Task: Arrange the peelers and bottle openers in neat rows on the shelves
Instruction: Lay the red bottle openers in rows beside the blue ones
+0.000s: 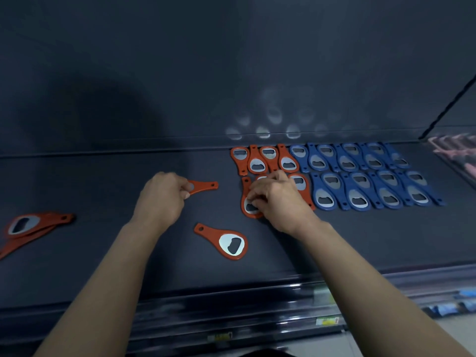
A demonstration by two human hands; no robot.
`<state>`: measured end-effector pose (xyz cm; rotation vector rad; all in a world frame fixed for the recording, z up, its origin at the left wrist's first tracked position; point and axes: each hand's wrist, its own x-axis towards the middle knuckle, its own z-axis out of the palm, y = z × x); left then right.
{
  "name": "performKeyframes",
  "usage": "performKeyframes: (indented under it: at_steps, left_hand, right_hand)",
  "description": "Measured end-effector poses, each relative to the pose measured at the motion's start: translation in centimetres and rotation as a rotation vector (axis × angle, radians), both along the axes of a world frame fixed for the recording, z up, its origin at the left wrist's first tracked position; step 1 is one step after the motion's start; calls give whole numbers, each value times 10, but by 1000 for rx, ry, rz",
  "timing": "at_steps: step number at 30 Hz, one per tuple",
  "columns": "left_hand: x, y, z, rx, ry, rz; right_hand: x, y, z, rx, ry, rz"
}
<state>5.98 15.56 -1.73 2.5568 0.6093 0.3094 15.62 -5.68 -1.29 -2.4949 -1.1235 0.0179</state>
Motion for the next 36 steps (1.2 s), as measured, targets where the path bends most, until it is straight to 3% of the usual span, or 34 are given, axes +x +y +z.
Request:
performKeyframes:
  at_steps: [17, 25, 36]
  left_hand:
    - [30, -12, 2, 34, -55, -188]
    - [54, 2, 1, 45, 4, -245]
    - [73, -10, 5, 134, 98, -20]
  right_hand:
    - [13, -2, 5, 129, 42, -46]
    - [27, 6, 13, 84, 47, -98]
    - [50, 30, 10, 26, 35, -85]
